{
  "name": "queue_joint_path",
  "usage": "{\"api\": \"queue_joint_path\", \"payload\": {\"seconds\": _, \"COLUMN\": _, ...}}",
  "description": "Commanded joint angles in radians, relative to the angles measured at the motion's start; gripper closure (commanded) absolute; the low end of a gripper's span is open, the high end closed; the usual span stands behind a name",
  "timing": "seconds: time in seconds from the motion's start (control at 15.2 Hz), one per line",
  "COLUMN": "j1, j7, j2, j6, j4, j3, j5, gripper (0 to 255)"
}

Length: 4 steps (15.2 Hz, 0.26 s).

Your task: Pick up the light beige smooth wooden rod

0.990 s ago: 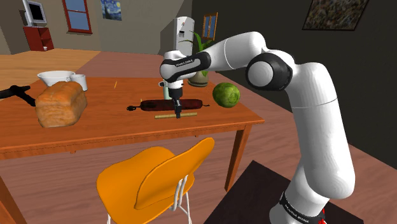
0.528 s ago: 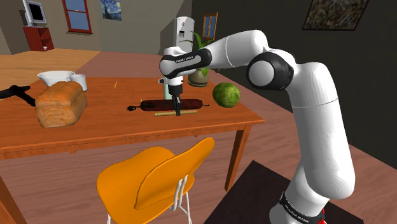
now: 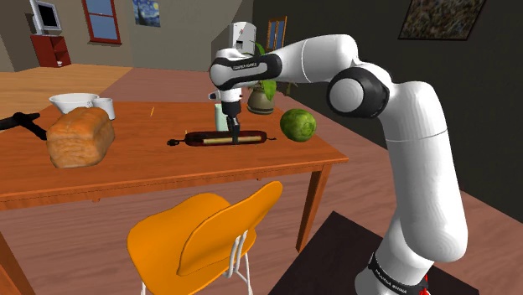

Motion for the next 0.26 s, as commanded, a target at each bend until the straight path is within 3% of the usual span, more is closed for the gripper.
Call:
{"api": "queue_joint_path", "payload": {"seconds": 0.0, "j1": -0.001, "j7": -0.002, "j2": -0.005, "j6": -0.025, "j4": 0.019, "j3": -0.001, "j5": -0.001, "gripper": 255}}
{"api": "queue_joint_path", "payload": {"seconds": 0.2, "j1": -0.001, "j7": -0.002, "j2": -0.006, "j6": -0.040, "j4": 0.034, "j3": -0.001, "j5": -0.001, "gripper": 255}}
